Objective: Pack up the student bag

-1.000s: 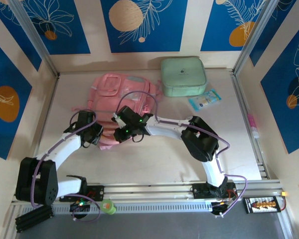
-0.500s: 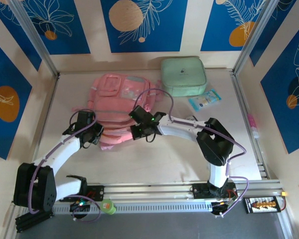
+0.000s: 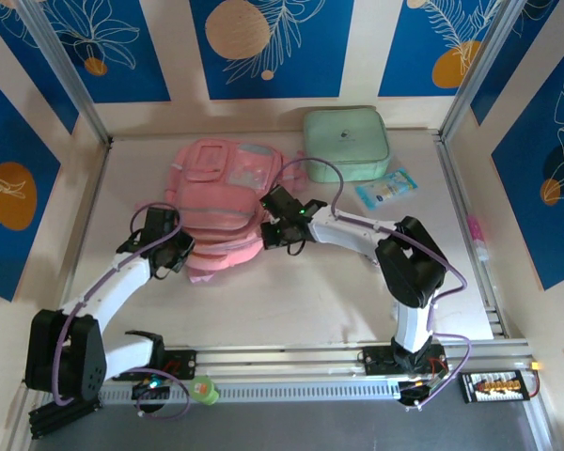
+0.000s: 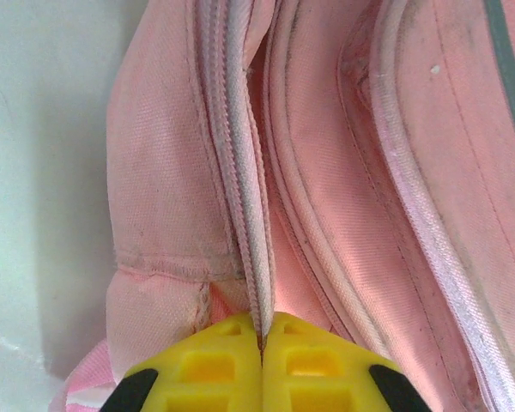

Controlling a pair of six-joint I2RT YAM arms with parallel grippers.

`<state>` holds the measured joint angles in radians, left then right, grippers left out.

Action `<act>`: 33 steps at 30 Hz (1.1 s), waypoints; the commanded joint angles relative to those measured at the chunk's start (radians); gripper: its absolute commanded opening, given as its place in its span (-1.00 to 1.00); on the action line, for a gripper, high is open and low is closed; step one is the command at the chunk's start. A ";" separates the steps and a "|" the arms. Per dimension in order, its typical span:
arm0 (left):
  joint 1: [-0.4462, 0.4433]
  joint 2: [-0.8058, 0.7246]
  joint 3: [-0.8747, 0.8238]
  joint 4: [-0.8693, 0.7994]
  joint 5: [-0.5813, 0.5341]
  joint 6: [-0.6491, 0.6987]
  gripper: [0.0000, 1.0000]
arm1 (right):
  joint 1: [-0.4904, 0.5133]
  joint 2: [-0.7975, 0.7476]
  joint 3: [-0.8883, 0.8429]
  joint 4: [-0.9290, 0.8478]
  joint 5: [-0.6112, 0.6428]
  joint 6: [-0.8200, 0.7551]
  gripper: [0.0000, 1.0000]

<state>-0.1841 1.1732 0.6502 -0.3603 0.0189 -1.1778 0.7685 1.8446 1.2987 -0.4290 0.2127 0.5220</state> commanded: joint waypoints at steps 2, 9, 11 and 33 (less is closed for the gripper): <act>0.007 -0.039 0.030 -0.068 -0.082 0.048 -1.00 | -0.091 0.016 0.025 0.029 -0.034 -0.073 -1.00; 0.012 -0.038 0.042 -0.078 -0.078 0.078 -1.00 | -0.164 0.057 0.081 0.045 -0.246 -0.305 -1.00; 0.013 -0.035 0.043 -0.074 -0.072 0.087 -1.00 | -0.179 0.069 0.097 0.037 -0.235 -0.322 -1.00; 0.018 0.007 0.111 -0.173 0.084 0.356 -0.99 | -0.313 0.130 0.209 0.024 -0.216 -0.230 -0.60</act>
<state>-0.1787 1.1862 0.7189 -0.4610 0.0784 -0.9054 0.4778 2.0472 1.5223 -0.4496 -0.0029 0.2459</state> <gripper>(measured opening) 0.065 0.184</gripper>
